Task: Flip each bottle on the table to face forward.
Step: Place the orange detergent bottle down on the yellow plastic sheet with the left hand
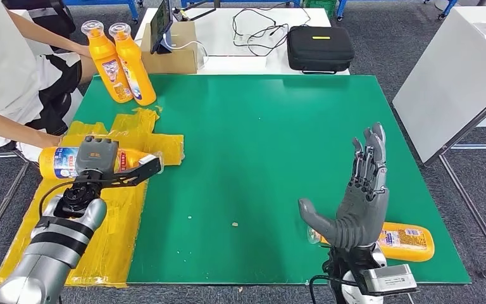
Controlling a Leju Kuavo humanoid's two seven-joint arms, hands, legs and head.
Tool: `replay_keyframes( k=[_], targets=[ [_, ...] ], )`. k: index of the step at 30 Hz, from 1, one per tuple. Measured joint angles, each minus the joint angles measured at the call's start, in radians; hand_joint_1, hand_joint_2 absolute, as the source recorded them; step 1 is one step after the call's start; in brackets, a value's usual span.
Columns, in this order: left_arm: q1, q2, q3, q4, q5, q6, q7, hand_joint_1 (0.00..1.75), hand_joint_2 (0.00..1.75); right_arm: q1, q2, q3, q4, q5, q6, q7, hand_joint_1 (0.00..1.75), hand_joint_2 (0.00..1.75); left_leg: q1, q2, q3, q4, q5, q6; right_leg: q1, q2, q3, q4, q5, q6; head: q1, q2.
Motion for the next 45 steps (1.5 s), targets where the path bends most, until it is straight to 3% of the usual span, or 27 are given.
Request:
replay_keyframes(
  k=[5, 9, 10, 13, 14, 22, 29, 33, 37, 41, 45],
  targets=[
    [-0.063, -0.012, 0.026, 0.215, 0.03, 0.028, 0.003, 1.75, 1.75, -0.016, -0.002, 0.0, 0.002, 0.01, 0.008, 0.009, 0.0, 1.75, 0.0, 0.001, 0.0, 0.0, 0.0, 0.0, 0.0, 0.0, -0.001, 0.0, 0.0, 0.0, 0.0, 0.0],
    [-0.083, -0.021, 0.04, 0.299, 0.034, 0.035, 0.005, 1.75, 1.75, -0.023, -0.004, 0.0, 0.005, 0.012, 0.008, 0.01, 0.0, 1.75, 0.0, 0.0, -0.001, 0.0, 0.0, 0.0, 0.0, 0.0, -0.001, 0.0, 0.0, 0.0, 0.0, 0.0],
    [-0.089, -0.023, 0.043, 0.313, 0.034, 0.036, 0.005, 1.62, 1.75, -0.023, -0.005, 0.0, 0.005, 0.012, 0.008, 0.01, 0.0, 1.75, 0.0, 0.0, -0.001, 0.0, 0.0, 0.0, 0.0, 0.0, -0.001, 0.0, 0.0, 0.0, 0.0, 0.0],
    [-0.106, -0.028, 0.048, 0.344, 0.039, 0.039, 0.003, 0.34, 1.75, -0.024, -0.006, 0.0, 0.007, 0.012, 0.008, 0.011, 0.0, 1.75, -0.001, 0.0, -0.001, 0.0, 0.0, 0.0, 0.0, 0.0, -0.001, 0.0, 0.0, 0.0, 0.0, 0.0],
    [-0.11, -0.03, 0.052, 0.353, 0.047, 0.041, -0.002, 0.03, 1.75, -0.025, -0.006, 0.0, 0.008, 0.012, 0.008, 0.012, 0.0, 1.75, -0.001, 0.0, -0.001, 0.0, 0.0, 0.0, 0.0, 0.0, -0.001, 0.0, 0.0, 0.0, 0.0, 0.0],
    [-0.113, -0.057, 0.128, 0.385, 0.205, 0.067, -0.137, 0.0, 1.75, -0.034, -0.01, 0.003, 0.022, 0.029, 0.011, 0.037, 0.0, 1.75, 0.0, -0.003, -0.001, 0.0, 0.001, -0.001, 0.0, -0.001, 0.0, 0.0, 0.0, 0.0, 0.0, 0.0],
    [-0.053, -0.082, 0.175, 0.315, 0.281, 0.167, -0.192, 0.0, 1.75, -0.036, -0.018, 0.008, 0.032, 0.091, 0.002, 0.066, 0.0, 1.75, 0.0, -0.002, -0.001, 0.0, 0.001, -0.001, 0.0, -0.001, 0.0, 0.0, 0.0, 0.0, 0.0, 0.0],
    [-0.006, -0.087, 0.192, 0.233, 0.314, 0.186, -0.232, 0.0, 0.0, -0.033, -0.026, 0.008, 0.036, 0.15, -0.019, 0.077, 0.0, 1.75, -0.001, -0.002, -0.001, 0.0, 0.001, -0.001, 0.0, -0.001, -0.001, 0.0, 0.0, 0.0, 0.0, 0.0],
    [0.054, -0.089, 0.202, 0.126, 0.331, 0.195, -0.258, 0.0, 0.0, -0.027, -0.036, 0.008, 0.036, 0.244, -0.058, 0.098, 0.0, 1.75, 0.0, -0.002, -0.001, 0.0, 0.001, -0.001, 0.0, -0.001, -0.001, 0.0, 0.0, 0.0, 0.0, 0.0],
    [0.127, -0.095, 0.202, -0.019, 0.35, 0.215, -0.296, 0.0, 1.75, -0.017, -0.067, 0.012, 0.039, 0.399, -0.076, 0.147, 0.0, 1.75, 0.0, -0.002, -0.002, 0.0, 0.0, -0.001, 0.0, -0.001, -0.001, 0.0, 0.0, 0.0, 0.0, 0.0],
    [0.216, -0.116, 0.203, -0.197, 0.472, 0.183, -0.366, 0.0, 1.75, -0.009, -0.129, 0.023, 0.052, 0.539, -0.058, 0.207, 0.0, 1.75, -0.001, -0.003, -0.002, 0.0, 0.0, -0.001, 0.0, -0.001, -0.002, 0.0, 0.0, 0.0, 0.0, 0.0]
  ],
)
